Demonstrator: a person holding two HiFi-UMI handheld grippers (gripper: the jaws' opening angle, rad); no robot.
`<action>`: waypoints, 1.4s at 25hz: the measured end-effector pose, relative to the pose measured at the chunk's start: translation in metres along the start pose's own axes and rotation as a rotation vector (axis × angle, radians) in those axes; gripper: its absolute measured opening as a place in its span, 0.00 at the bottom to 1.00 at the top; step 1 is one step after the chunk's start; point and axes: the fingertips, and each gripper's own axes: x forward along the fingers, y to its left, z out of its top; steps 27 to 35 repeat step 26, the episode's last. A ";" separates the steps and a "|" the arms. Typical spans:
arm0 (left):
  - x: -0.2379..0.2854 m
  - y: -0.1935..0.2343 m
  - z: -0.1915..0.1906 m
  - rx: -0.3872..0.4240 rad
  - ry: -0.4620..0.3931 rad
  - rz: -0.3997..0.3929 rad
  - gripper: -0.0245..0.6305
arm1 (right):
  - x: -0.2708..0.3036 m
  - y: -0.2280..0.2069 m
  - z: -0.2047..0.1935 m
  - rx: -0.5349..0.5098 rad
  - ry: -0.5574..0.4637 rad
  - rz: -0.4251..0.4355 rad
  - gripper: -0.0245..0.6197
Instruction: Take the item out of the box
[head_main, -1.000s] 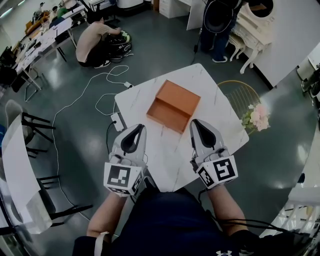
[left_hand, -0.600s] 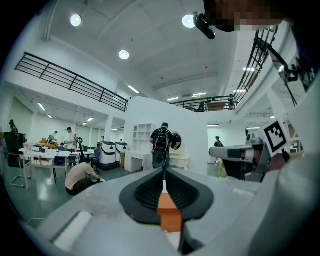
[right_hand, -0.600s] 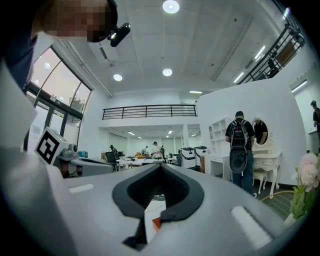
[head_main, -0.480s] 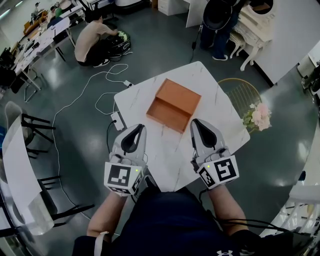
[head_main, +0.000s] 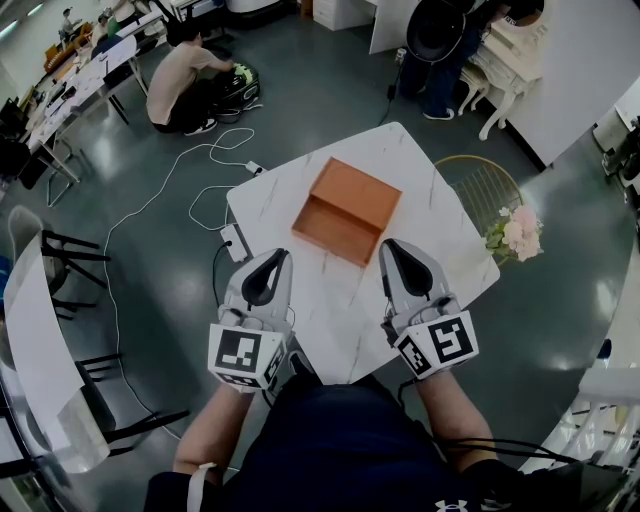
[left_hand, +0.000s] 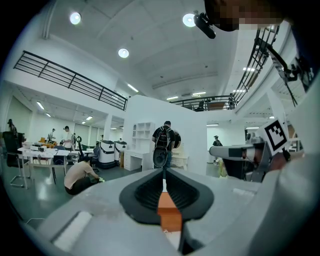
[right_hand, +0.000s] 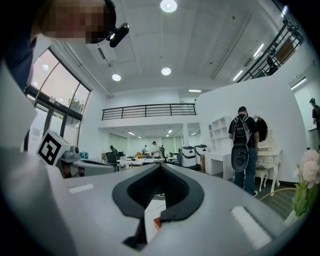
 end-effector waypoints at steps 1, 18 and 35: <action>0.000 0.001 0.000 -0.001 0.002 0.000 0.07 | 0.000 0.000 0.000 -0.001 0.000 0.001 0.04; 0.008 0.004 -0.009 -0.012 0.013 -0.015 0.07 | 0.002 -0.001 -0.005 0.006 0.008 -0.016 0.04; 0.012 0.009 -0.010 -0.016 0.019 -0.017 0.07 | 0.005 -0.001 -0.008 0.015 0.017 -0.026 0.04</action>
